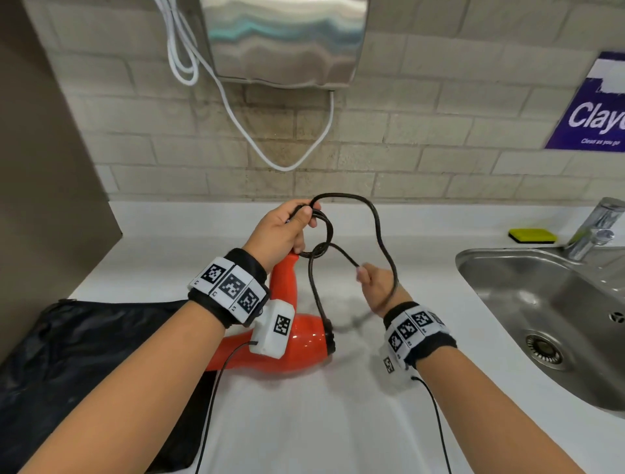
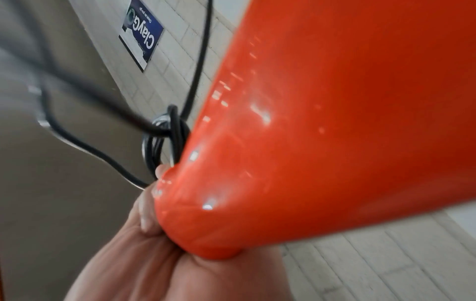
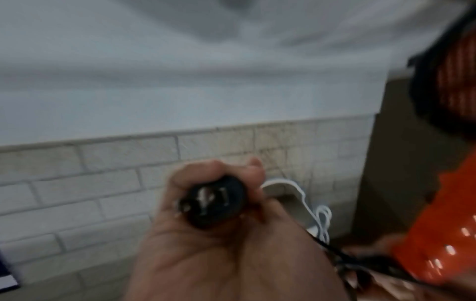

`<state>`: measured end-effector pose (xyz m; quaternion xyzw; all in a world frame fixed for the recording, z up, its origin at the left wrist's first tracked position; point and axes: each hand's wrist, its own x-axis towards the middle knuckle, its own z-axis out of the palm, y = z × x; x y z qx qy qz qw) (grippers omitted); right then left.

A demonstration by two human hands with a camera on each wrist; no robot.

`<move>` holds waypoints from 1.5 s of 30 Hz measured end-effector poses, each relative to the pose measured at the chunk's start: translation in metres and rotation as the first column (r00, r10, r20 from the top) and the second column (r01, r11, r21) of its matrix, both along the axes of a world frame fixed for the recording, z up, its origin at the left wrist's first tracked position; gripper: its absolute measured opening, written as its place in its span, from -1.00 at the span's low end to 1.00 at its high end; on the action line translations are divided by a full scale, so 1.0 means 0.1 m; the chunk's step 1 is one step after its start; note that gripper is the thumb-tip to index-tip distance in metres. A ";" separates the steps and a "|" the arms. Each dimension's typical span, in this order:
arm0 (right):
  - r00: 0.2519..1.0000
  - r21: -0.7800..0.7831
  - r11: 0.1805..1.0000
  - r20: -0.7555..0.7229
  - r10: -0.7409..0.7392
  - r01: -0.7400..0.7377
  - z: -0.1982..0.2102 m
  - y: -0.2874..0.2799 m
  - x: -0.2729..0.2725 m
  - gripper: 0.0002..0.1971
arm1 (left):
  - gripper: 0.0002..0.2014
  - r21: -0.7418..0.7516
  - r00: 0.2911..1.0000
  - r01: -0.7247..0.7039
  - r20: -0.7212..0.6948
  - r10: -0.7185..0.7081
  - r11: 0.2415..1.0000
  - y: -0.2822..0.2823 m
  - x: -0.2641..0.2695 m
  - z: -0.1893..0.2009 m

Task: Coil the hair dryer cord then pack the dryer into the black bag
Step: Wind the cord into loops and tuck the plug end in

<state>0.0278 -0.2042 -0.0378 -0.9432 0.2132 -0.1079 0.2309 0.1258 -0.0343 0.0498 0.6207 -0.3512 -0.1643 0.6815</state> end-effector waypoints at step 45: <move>0.779 0.469 0.855 0.613 -0.135 -0.221 0.78 0.42 0.04 -0.77 | -0.82 0.021 0.999 -0.007 0.035 0.007 1.000 -0.02 -0.02 -0.02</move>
